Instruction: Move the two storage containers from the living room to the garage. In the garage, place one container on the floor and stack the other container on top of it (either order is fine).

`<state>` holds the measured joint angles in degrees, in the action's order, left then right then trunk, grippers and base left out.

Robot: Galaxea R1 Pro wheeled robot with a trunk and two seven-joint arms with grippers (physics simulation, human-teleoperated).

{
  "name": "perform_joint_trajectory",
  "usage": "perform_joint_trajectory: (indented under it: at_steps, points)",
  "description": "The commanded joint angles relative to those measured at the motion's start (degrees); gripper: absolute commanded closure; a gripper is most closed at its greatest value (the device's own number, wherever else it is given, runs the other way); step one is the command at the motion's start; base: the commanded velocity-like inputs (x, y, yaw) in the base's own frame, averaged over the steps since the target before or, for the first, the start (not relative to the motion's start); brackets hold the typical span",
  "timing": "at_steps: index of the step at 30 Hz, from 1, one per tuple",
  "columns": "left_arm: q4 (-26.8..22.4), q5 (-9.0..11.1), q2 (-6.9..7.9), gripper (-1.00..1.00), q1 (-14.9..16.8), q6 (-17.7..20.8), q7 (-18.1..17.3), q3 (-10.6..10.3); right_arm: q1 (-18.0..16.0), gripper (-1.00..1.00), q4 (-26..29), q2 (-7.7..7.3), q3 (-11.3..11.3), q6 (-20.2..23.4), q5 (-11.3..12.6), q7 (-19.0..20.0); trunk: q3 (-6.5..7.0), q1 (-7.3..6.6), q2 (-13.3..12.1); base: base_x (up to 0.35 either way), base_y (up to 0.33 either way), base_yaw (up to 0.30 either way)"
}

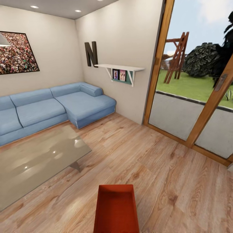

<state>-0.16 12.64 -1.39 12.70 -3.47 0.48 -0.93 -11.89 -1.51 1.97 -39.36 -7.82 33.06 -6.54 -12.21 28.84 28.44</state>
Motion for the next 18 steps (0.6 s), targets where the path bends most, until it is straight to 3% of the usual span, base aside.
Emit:
perform_joint_trajectory:
  at_steps: [1,18]
  points:
    - [0.07,0.37,-0.01,-1.0,0.04,-0.21,0.05,-0.13,-0.06,-1.0,-0.16,0.05,-0.46,-0.27,0.4,-0.08,-0.19,0.02,0.09,0.0,0.0,0.0]
    - [0.05,0.37,-0.01,-1.0,0.04,-0.22,0.05,-0.13,-0.06,-1.0,-0.16,0.05,-0.47,-0.33,0.41,-0.06,-1.76,0.02,0.09,0.0,0.0,0.0]
